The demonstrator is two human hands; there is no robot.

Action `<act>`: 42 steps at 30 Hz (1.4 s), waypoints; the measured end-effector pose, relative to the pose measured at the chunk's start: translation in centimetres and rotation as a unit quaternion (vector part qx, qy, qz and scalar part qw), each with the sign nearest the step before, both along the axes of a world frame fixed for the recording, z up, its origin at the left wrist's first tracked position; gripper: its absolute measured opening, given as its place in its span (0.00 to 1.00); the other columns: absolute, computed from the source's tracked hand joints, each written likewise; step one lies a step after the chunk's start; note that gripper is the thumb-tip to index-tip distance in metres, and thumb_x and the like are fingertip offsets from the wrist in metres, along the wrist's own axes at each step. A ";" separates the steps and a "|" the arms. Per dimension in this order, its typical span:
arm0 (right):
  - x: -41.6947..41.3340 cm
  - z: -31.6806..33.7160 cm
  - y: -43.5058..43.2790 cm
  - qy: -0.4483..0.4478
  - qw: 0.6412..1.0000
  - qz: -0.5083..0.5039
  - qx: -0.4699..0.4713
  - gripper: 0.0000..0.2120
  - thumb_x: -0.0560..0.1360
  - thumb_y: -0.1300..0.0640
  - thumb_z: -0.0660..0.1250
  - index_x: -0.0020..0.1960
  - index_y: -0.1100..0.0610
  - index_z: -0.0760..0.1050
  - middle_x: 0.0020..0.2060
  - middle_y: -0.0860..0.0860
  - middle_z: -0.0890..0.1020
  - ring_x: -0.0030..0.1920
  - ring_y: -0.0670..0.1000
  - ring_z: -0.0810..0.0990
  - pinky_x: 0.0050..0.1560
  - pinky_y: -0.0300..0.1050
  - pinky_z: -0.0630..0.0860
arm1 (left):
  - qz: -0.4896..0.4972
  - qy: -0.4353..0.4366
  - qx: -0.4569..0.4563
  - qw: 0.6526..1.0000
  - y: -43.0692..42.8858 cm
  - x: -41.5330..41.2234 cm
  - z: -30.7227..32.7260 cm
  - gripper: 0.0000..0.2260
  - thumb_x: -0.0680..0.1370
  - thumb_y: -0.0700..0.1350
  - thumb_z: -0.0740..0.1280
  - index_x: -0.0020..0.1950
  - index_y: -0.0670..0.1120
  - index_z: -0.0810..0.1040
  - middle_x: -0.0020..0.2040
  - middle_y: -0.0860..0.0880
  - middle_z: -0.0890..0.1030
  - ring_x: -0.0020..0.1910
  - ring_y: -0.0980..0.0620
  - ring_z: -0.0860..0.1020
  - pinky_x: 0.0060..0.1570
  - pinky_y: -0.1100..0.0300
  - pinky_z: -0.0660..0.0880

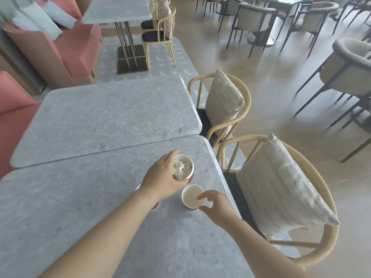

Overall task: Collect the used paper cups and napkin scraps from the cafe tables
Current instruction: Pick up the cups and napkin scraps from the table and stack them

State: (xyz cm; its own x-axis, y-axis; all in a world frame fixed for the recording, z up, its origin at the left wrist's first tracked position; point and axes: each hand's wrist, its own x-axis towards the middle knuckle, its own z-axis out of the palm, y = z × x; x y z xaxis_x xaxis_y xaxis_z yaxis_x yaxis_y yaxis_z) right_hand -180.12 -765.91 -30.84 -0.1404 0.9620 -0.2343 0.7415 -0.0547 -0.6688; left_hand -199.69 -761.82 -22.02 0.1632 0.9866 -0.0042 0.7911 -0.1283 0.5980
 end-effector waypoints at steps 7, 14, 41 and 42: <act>1.8 2.2 1.1 0.043 0.997 -0.033 0.063 0.19 0.68 0.58 0.73 0.57 0.47 0.75 0.52 0.40 0.74 0.46 0.40 0.74 0.39 0.25 0.71 | -0.063 0.020 0.004 0.998 -1.3 1.3 -0.3 0.37 0.65 0.59 0.69 0.70 0.59 0.56 0.66 0.56 0.71 0.61 0.55 0.71 0.51 0.66 0.65; 1.8 3.5 0.9 0.040 0.994 0.017 0.096 0.26 0.69 0.57 0.73 0.64 0.43 0.69 0.55 0.36 0.71 0.49 0.34 0.72 0.44 0.23 0.70 | -0.072 0.049 -0.041 0.995 -1.9 1.6 -2.4 0.39 0.64 0.64 0.67 0.70 0.58 0.54 0.66 0.56 0.70 0.62 0.54 0.71 0.50 0.63 0.67; -3.0 -0.1 3.4 -0.142 0.970 0.159 0.120 0.10 0.75 0.49 0.64 0.53 0.51 0.76 0.69 0.44 0.60 0.66 0.47 0.62 0.41 0.38 0.69 | 0.055 0.179 -0.135 0.973 -2.9 -5.4 -6.2 0.10 0.73 0.50 0.66 0.52 0.53 0.71 0.52 0.55 0.77 0.52 0.51 0.76 0.43 0.59 0.71; -3.1 -0.3 3.7 -0.144 0.968 0.162 0.127 0.10 0.75 0.49 0.63 0.54 0.51 0.76 0.70 0.45 0.59 0.67 0.47 0.61 0.43 0.39 0.69 | 0.050 0.190 -0.147 0.969 -2.8 -5.5 -6.4 0.08 0.73 0.50 0.65 0.52 0.53 0.73 0.51 0.55 0.79 0.51 0.51 0.77 0.44 0.59 0.72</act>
State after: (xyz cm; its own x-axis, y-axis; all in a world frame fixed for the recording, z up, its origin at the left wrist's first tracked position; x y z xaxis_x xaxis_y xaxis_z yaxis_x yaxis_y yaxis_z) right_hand -183.21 -762.22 -31.14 -0.4077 0.9105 -0.0695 0.8501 0.3507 -0.3928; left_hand -205.20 -764.61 -28.44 -0.0017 0.9444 -0.3288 0.9613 0.0921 0.2597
